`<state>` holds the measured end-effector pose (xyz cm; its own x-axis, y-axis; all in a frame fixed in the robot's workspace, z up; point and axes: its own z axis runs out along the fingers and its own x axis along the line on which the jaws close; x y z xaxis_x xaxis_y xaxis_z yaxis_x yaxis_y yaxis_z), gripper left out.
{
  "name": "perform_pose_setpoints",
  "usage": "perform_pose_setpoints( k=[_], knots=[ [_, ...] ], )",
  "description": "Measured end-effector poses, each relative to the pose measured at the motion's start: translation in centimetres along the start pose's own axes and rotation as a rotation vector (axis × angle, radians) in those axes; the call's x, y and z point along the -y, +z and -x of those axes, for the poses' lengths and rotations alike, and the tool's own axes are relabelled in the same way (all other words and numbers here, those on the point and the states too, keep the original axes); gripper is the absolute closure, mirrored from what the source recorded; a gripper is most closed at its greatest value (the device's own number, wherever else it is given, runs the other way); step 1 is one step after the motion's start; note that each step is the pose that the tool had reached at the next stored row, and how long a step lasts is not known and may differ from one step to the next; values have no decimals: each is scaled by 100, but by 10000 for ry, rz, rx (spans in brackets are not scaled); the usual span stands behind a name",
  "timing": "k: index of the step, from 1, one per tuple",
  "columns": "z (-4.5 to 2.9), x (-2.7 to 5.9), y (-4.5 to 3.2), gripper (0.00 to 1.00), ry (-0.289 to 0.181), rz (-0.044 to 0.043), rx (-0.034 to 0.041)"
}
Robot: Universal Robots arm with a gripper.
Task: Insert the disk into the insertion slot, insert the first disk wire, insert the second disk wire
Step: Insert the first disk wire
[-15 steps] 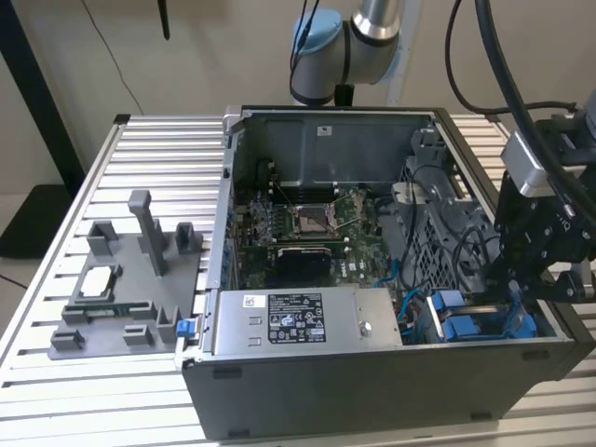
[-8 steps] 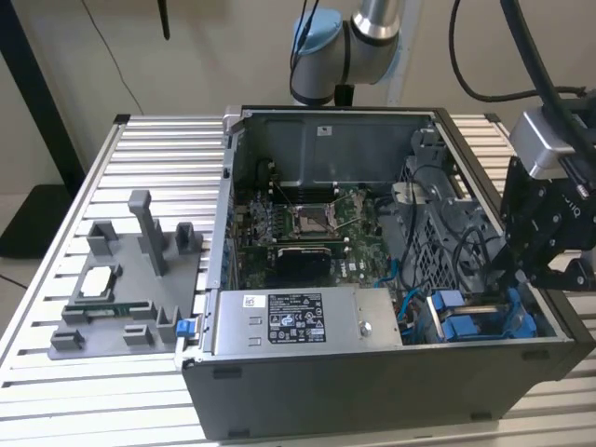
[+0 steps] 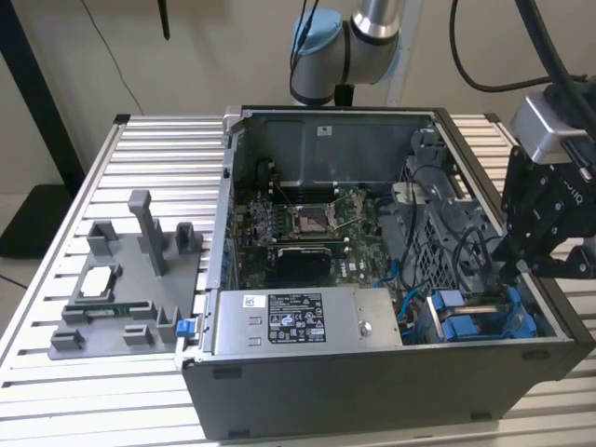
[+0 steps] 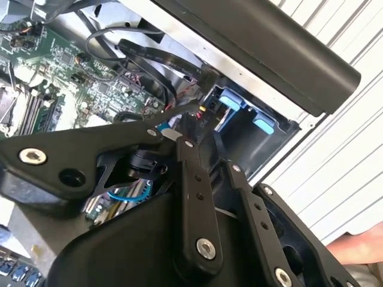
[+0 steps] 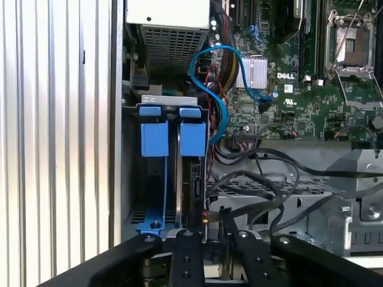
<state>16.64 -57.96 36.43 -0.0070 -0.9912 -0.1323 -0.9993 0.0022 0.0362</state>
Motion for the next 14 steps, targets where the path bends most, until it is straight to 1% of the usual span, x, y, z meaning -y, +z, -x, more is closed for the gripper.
perform_pose_setpoints(
  k=[7, 14],
  knots=[
    [58, 53, -2, 0, 1, 0, 0],
    [113, 130, -6, 0, 1, 0, 1]
  ],
)
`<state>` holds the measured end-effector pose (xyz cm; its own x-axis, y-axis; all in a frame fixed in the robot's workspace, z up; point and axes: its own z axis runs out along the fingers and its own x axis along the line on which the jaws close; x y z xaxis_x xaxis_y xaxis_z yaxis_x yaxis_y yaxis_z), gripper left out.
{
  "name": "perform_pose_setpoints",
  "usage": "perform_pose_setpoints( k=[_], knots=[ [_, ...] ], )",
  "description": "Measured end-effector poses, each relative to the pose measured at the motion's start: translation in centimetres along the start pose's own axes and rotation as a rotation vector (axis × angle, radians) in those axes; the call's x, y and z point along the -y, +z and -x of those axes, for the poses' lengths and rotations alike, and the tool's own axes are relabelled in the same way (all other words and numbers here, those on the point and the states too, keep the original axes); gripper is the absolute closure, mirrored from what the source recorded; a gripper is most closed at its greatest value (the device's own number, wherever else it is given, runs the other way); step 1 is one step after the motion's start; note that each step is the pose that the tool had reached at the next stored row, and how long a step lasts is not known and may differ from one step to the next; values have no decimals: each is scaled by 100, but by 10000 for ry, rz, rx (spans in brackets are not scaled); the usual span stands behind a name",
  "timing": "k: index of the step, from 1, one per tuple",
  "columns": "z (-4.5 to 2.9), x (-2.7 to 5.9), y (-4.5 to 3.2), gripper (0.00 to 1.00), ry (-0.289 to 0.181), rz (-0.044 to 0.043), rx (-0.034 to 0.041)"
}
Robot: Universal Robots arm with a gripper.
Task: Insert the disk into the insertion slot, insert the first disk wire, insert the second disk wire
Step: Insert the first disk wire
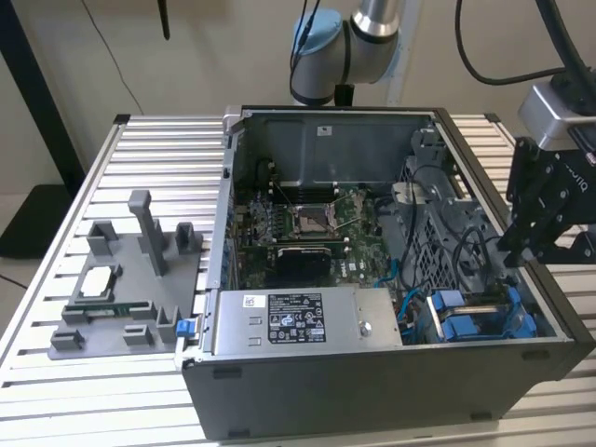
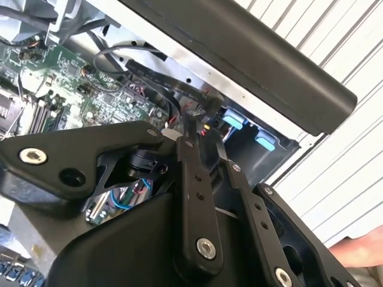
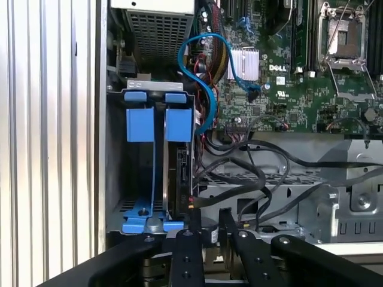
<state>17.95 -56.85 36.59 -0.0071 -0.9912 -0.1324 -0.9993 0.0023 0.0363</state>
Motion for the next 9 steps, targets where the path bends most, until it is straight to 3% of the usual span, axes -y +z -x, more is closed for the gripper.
perform_pose_setpoints(
  k=[9],
  knots=[
    [19, 120, -2, 0, 0, 0, 0]
  ],
)
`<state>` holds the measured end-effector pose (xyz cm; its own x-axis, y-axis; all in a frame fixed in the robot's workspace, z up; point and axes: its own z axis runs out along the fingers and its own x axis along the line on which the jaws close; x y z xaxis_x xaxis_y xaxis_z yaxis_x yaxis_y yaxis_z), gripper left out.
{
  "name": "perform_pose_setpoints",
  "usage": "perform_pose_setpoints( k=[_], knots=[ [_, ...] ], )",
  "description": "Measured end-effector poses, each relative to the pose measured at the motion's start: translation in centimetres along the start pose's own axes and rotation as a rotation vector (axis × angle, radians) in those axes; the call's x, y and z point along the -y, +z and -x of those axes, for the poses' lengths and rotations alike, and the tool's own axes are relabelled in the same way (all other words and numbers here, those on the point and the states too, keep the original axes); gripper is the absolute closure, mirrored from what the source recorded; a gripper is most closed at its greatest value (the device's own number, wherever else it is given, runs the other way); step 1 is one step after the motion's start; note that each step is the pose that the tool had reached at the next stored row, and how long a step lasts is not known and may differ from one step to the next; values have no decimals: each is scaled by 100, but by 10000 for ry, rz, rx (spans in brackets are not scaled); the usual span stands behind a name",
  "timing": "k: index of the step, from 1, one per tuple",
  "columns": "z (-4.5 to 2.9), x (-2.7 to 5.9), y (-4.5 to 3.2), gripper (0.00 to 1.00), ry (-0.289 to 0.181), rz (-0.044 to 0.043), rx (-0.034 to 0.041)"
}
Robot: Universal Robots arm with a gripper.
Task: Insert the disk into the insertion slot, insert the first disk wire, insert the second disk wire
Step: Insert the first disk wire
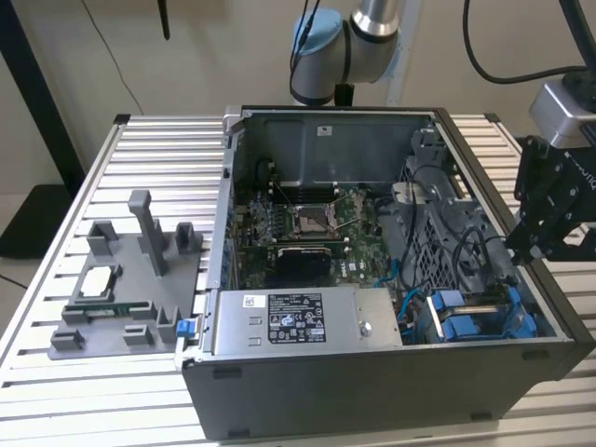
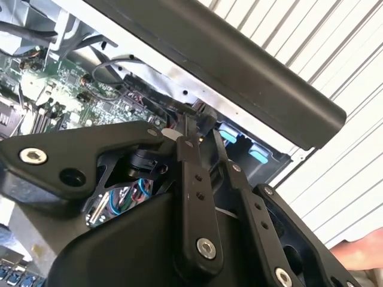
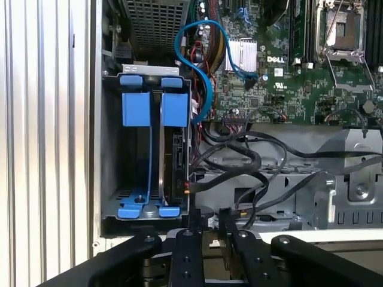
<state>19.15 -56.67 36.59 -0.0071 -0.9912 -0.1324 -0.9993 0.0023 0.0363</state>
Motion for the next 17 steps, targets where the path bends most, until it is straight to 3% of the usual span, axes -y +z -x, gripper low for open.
perform_pose_setpoints(
  k=[4, 5, 14, 17],
  knots=[
    [0, 35, -1, 0, -1, 0, 1],
    [0, 43, -2, 100, 0, 0, 1],
    [0, 62, -2, 100, -1, -1, 2],
    [1, 10, -5, 100, -1, 0, 2]
  ],
)
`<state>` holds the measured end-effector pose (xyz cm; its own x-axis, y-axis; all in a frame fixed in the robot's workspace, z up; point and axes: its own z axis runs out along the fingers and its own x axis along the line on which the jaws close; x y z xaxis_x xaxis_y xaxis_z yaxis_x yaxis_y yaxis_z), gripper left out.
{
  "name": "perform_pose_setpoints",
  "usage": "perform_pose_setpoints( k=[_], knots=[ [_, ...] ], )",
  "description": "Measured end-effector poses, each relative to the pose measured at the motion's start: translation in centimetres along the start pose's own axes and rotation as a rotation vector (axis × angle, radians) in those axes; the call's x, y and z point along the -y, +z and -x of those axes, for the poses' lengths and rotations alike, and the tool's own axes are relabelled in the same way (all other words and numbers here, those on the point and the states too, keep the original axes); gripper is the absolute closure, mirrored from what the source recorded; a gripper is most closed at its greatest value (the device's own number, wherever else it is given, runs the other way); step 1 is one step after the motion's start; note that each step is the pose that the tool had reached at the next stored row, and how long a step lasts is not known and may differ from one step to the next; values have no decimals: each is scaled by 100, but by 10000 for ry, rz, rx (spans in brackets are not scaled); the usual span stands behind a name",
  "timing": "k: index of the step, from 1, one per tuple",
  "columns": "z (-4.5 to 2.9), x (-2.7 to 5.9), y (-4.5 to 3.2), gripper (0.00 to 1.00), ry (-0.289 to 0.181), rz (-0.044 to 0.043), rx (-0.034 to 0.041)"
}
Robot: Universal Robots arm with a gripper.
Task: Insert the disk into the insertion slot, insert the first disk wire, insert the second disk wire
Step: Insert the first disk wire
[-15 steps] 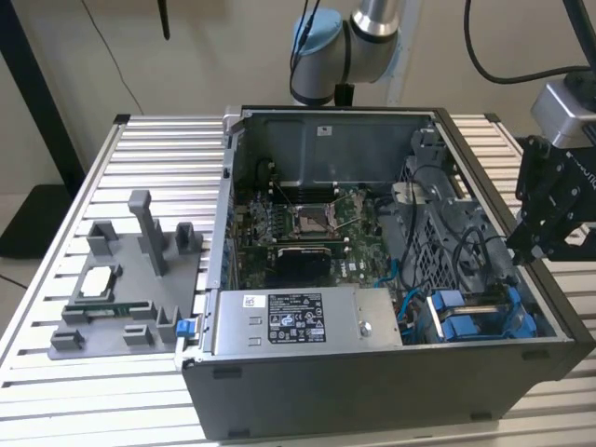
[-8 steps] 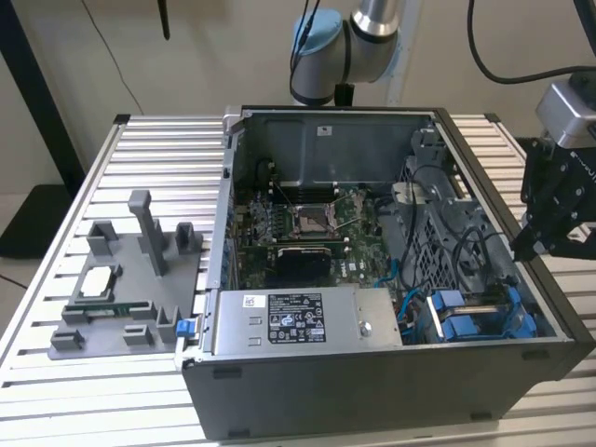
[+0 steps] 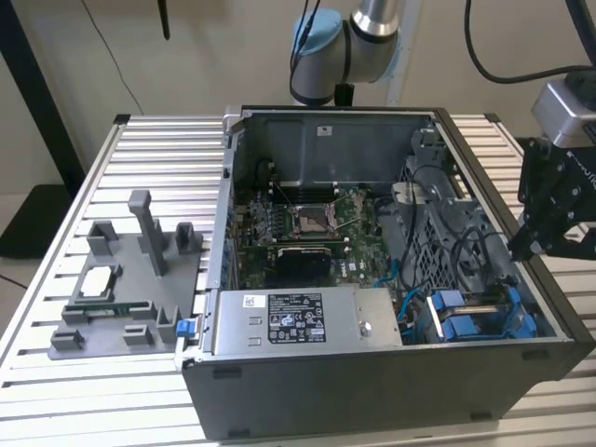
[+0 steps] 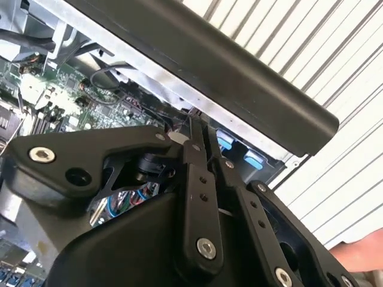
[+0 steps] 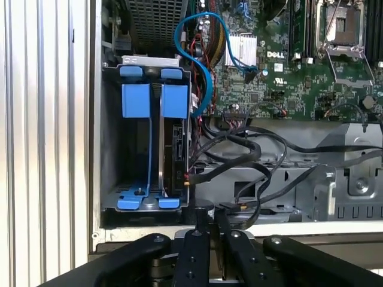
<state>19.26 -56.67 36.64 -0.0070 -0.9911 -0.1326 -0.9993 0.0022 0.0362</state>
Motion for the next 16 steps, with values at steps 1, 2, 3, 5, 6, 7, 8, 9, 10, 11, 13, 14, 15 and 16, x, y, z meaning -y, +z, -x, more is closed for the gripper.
perform_pose_setpoints(
  k=[1, 2, 3, 5, 6, 7, 8, 9, 10, 11, 13, 14, 15, 16],
  knots=[
    [0, -29, -3, 100, 2, 0, 1],
    [1, -57, -12, 100, 3, 0, 0],
    [3, -82, -29, 100, 4, -1, -2],
    [9, -124, -72, 100, 5, -1, -1],
    [12, -145, -92, 100, 5, -1, -1],
    [14, -169, -108, 100, 5, 0, -1],
    [16, -196, -122, 100, 5, -1, 1],
    [17, -226, -130, 100, 5, -1, 2],
    [18, -260, -137, 100, 4, 0, 2],
    [18, -296, -143, 100, 4, -1, 0],
    [19, -379, -148, 100, 5, 0, 1],
    [19, -419, -150, 100, 5, -1, 1],
    [19, -462, -149, 100, 4, -1, 0],
    [18, -506, -148, 100, 5, 0, 0]
  ],
)
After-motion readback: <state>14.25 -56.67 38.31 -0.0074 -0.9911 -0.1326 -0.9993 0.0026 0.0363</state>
